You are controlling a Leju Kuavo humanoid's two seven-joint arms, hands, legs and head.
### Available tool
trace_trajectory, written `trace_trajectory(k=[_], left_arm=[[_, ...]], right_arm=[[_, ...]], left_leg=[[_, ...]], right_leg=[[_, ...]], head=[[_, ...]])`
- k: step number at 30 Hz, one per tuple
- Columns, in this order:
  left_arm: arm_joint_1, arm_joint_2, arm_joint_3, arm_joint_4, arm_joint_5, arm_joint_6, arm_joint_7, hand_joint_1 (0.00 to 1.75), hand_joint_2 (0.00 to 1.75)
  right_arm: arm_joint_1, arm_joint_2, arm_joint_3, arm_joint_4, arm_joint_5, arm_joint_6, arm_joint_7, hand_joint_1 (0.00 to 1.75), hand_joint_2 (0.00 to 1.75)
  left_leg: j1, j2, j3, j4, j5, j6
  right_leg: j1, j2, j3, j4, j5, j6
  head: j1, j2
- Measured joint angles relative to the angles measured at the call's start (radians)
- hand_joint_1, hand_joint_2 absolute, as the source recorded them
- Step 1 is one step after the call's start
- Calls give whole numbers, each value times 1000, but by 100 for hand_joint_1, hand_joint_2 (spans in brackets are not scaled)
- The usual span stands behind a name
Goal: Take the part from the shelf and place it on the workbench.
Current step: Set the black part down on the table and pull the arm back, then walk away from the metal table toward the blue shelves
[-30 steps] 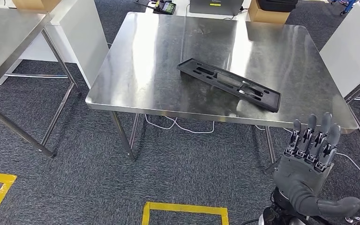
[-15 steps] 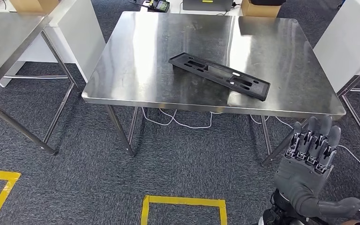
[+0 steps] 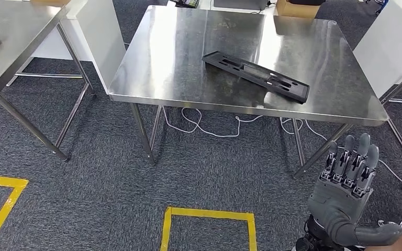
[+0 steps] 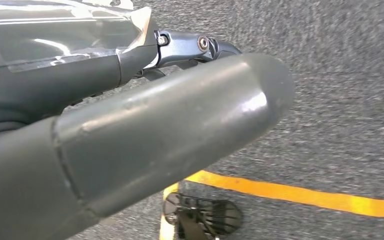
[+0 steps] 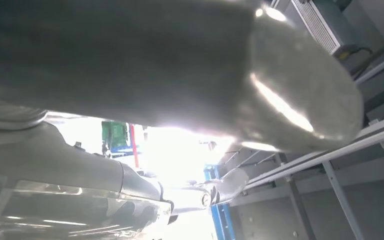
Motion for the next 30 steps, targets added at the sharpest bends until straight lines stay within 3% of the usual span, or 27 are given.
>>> trace_trajectory(k=[1, 2, 3, 4, 6, 7, 8, 9, 10, 11, 13, 15, 16, 17, 19, 21, 22, 24, 26, 28, 30], left_arm=[[0, 0, 0, 0, 0, 0, 0, 0, 0], [0, 0, 0, 0, 0, 0, 0, 0, 0], [0, 0, 0, 0, -1, 1, 0, 0, 0], [0, 0, 0, 0, -2, 1, 0, 0, 0], [0, -1, 0, 0, -5, 3, 0, 0, 0], [0, -1, 0, 0, -7, 4, 0, 0, 0], [0, -1, 0, 0, -9, 4, 0, 0, 0], [1, -1, 0, 0, -9, 5, 0, 0, 0], [1, -1, 0, 0, -10, 6, 0, 0, 0], [2, 0, 0, 0, -10, 7, 1, 0, 0], [4, 0, 0, 0, -11, 10, 1, 0, 0], [5, -1, 0, 0, -12, 12, 0, 0, 0], [5, 0, 0, 0, -13, 13, 0, 0, 0], [5, 0, 0, 0, -14, 15, 0, 0, 0], [4, 0, 0, 0, -16, 19, 0, 0, 0], [3, 0, 0, 0, -18, 19, 0, 0, 0], [2, 0, 0, 0, -19, 19, -1, 0, 0], [1, 0, -1, 0, -20, 19, -3, 0, 0], [0, 0, -1, 0, -20, 20, -4, 0, 0], [-2, 0, 0, 0, -20, 21, -4, 0, 0], [-3, 1, 0, 0, -20, 22, -4, 0, 0]], right_arm=[[1, -1, 0, 2, 0, -2, 0, 0, 0], [2, -1, -1, 3, -1, -5, 0, 0, 0], [3, -3, -1, 5, 0, -10, 0, 0, 0], [4, -4, -1, 5, 0, -15, 0, 0, 0], [4, -6, -1, 6, 0, -21, 0, 0, 0], [4, -7, -1, 6, -1, -21, 0, 0, 0], [5, -8, -1, 6, -1, -21, 0, 0, 0], [6, -8, -2, 6, -1, -21, 0, 0, 0], [7, -8, -2, 7, -1, -22, 0, 0, 0], [7, -8, -2, 7, -2, -22, 0, 0, 0], [8, -7, -2, 8, -4, -22, 0, 0, 0], [9, -7, -2, 8, -6, -23, 0, 0, 0], [9, -7, -1, 9, -7, -24, 0, 0, 0], [9, -7, -1, 10, -7, -26, 0, 0, 0], [9, -7, -1, 11, -7, -30, 0, 0, 0], [7, -7, 0, 12, -7, -33, 0, 0, 0], [6, -7, 0, 12, -8, -33, 0, 0, 0], [3, -7, 1, 12, -9, -34, 0, 0, 0], [2, -8, 1, 14, -13, -35, 0, 0, 0], [1, -9, 1, 17, -17, -35, 0, 0, 0], [0, -12, 1, 21, -21, -34, 0, 0, 0]], left_leg=[[-2, 2, -15, 0, 11, 0], [-4, 3, -30, 1, 23, 0], [-6, 3, -44, 1, 33, -2], [-8, 3, -55, 1, 45, -4], [-12, 2, -72, 1, 66, -12], [-13, 3, -74, 0, 76, -17], [-13, 3, -76, -3, 86, -22], [-13, 4, -76, -8, 97, -28], [-11, 2, -80, -8, 98, -34], [-9, 0, -86, 2, 81, -39], [-3, -5, -108, 76, -14, -49], [2, -6, -134, 207, -112, -60], [5, -6, -139, 261, -127, -65], [9, -6, -130, 288, -117, -70], [19, -6, -61, 235, -65, -79], [25, -9, 37, 102, -64, -88], [24, -11, 65, 54, -77, -88], [17, -14, 75, 20, -89, -77], [12, -10, 54, 18, -72, -51], [9, -6, 28, 14, -49, -21], [5, -4, -1, 15, -26, -8]], right_leg=[[0, 0, 0, 39, -11, 5], [1, 0, 19, 46, -5, 13], [3, 0, 56, 14, 15, 21], [5, 0, 109, -51, 34, 24], [15, 0, 224, -213, 38, 13], [20, 0, 257, -269, 31, 5], [25, 0, 268, -297, 25, -2], [27, 0, 263, -302, 31, -7], [19, -1, 255, -302, 40, -14], [12, -3, 247, -303, 51, -24], [-1, -7, 225, -305, 75, -41], [1, -10, 200, -302, 99, -46], [1, -10, 186, -298, 110, -43], [0, -11, 170, -292, 119, -39], [-6, -12, 136, -272, 132, -29], [-7, -12, 104, -246, 139, -19], [-4, -12, 93, -236, 143, -13], [4, -12, 82, -229, 156, 6], [4, -11, 70, -223, 155, 22], [0, -9, 38, -165, 96, 14], [-1, -7, 1, -43, 10, 4]], head=[[0, 0], [0, 0], [0, 0], [0, 0], [-1, 0], [-2, 0], [-3, 0], [-3, 0], [-3, 0], [-3, 0], [-6, 0], [-9, 0], [-8, 0], [-9, 0], [-9, 0], [-12, 0], [-13, 0], [-13, 0], [-14, 0], [-10, 0], [-4, 0]])
